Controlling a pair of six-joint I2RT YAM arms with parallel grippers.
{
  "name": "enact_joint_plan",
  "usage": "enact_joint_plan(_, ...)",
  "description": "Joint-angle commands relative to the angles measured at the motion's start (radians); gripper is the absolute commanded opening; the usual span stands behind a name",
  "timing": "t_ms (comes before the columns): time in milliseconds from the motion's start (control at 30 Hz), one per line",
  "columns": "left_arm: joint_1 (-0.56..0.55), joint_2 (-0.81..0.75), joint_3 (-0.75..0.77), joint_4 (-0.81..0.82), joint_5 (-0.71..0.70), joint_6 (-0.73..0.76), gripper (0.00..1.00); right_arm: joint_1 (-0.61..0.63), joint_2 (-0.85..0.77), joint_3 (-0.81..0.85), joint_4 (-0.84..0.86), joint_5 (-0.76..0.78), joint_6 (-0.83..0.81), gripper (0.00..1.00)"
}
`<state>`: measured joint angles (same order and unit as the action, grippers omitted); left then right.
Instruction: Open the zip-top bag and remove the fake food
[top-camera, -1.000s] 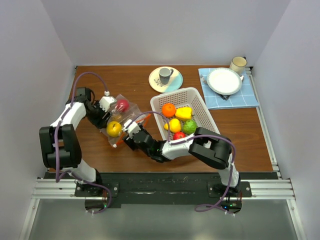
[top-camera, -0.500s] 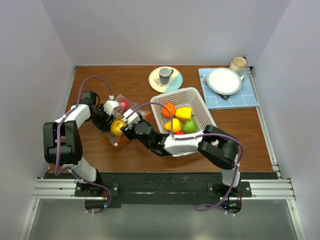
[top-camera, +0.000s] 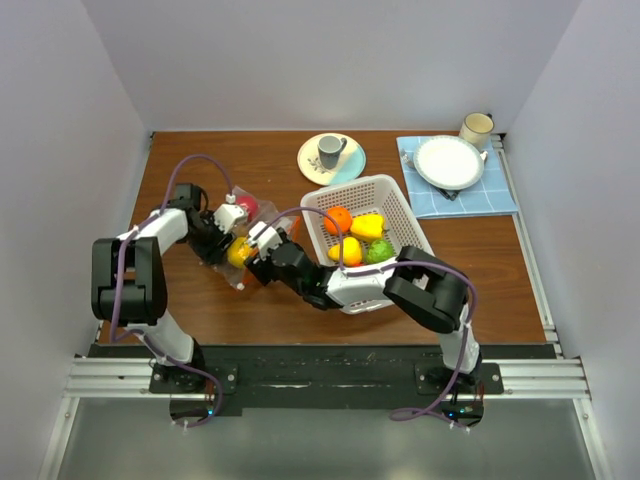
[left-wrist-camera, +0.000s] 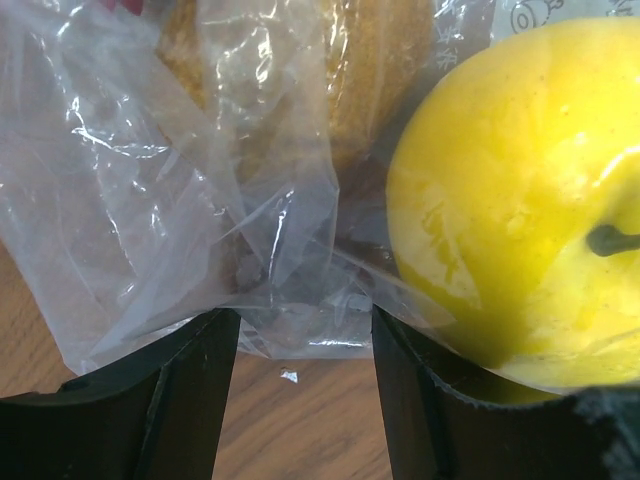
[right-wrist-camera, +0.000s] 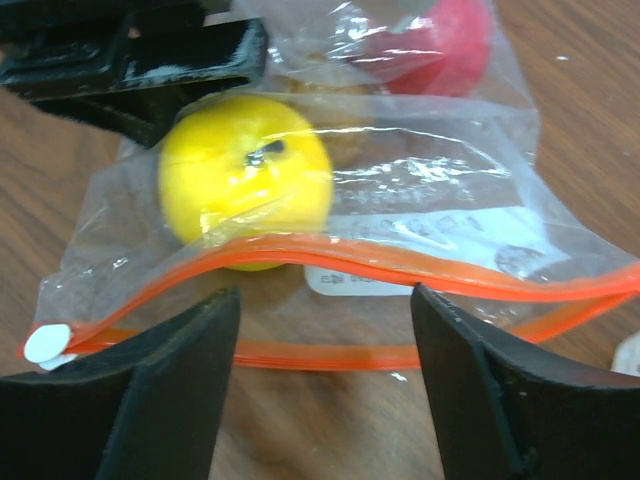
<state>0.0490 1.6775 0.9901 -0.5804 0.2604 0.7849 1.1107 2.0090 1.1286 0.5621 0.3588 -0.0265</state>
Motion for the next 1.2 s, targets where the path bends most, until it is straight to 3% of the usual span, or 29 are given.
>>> enact_joint_plan(0, -0.026, 0.017, 0.027, 0.024, -0.009, -0.01, 0.6, 0.001, 0.048, 0.072, 0.033, -0.06, -0.021, 0.79)
enact_joint_plan(133, -0.04, 0.037, 0.042, 0.019, -0.018, -0.007, 0.6, 0.003, 0.085, 0.114, 0.035, -0.083, -0.02, 0.84)
enact_joint_plan(233, -0.041, 0.053, 0.054, 0.016, -0.027, -0.003, 0.59, 0.003, 0.102, 0.128, 0.059, -0.092, -0.009, 0.94)
enact_joint_plan(333, -0.078, 0.068, 0.07, 0.004, -0.027, 0.013, 0.59, 0.003, 0.125, 0.14, 0.087, -0.1, -0.013, 0.99)
enact_joint_plan(667, -0.124, 0.111, 0.105, -0.059, 0.004, 0.063, 0.56, 0.001, 0.195, 0.194, 0.104, -0.138, -0.026, 0.97)
enact_joint_plan(700, -0.124, 0.113, 0.104, -0.059, -0.009, 0.066, 0.56, 0.001, 0.192, 0.186, 0.104, -0.142, -0.021, 0.94)
enact_joint_plan(867, -0.118, 0.099, 0.073, -0.03, -0.049, 0.068, 0.54, -0.002, 0.159, 0.131, 0.085, -0.146, 0.01, 0.63)
enact_joint_plan(1000, -0.097, 0.091, 0.081, -0.007, -0.075, 0.04, 0.48, 0.0, 0.048, 0.039, 0.078, -0.153, 0.059, 0.43)
enact_joint_plan(1033, -0.09, 0.09, 0.087, -0.003, -0.079, 0.025, 0.47, -0.002, 0.028, -0.004, 0.076, -0.153, 0.062, 0.33)
enact_joint_plan(1100, -0.069, 0.09, 0.102, 0.017, -0.101, 0.004, 0.42, 0.0, -0.053, -0.045, 0.07, -0.152, 0.072, 0.25)
enact_joint_plan(1167, -0.051, 0.093, 0.119, 0.024, -0.11, -0.024, 0.39, 0.001, -0.117, -0.101, 0.058, -0.161, 0.074, 0.24)
